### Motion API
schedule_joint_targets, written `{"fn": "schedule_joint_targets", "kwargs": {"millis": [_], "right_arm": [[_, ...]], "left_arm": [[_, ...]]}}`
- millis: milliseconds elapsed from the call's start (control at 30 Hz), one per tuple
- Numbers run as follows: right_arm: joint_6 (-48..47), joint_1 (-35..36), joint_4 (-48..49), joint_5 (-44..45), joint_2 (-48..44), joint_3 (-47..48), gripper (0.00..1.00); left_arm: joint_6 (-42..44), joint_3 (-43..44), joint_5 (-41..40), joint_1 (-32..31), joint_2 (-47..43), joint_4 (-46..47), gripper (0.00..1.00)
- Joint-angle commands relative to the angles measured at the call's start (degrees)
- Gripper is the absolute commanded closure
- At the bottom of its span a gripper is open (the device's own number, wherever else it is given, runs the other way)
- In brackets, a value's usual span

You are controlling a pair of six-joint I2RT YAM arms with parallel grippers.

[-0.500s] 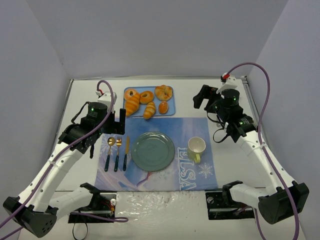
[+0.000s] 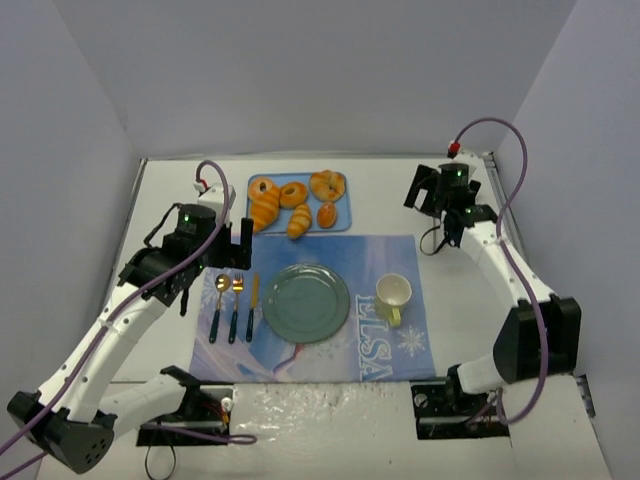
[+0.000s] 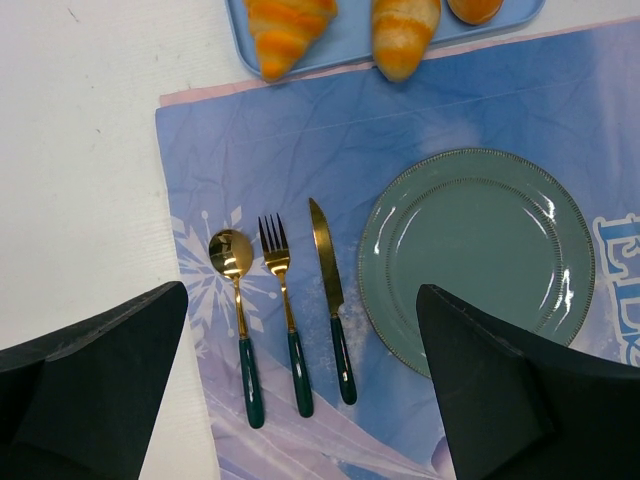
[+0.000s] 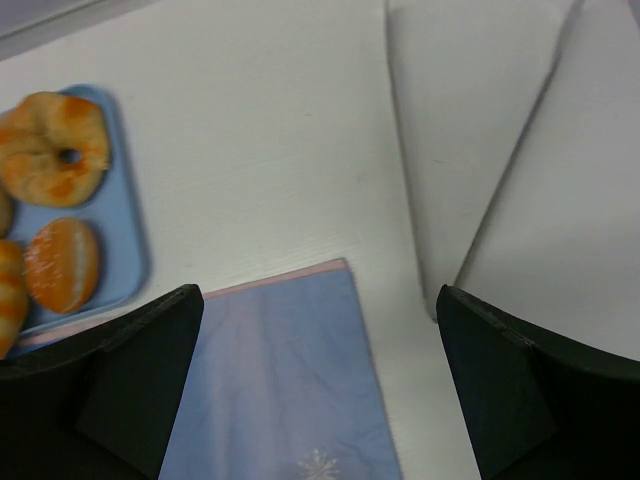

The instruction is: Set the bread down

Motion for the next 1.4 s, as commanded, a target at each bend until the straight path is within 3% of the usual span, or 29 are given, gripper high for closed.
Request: {"fn": "schedule_joint_targets", "kwargs": {"millis": [0,467,1367], "right_arm": [[-1.2,-3.5,2.6,3.7,4.5,6.4,0.00],[-4.3,-6.7,3.4,3.5,22.2,9.7,0.00],[-3.3,-10.7,5.5,1.8,28.5,8.4,0.00]], "left_arm": [[-0.8,1.5,1.5,0.6,-0.7,2.5,0.03],[-0.8,1.3,3.3,0.7,-1.2,2.8,0.03],[-0.8,1.3,3.4,0.8,-0.2,2.8,0.03]]}}
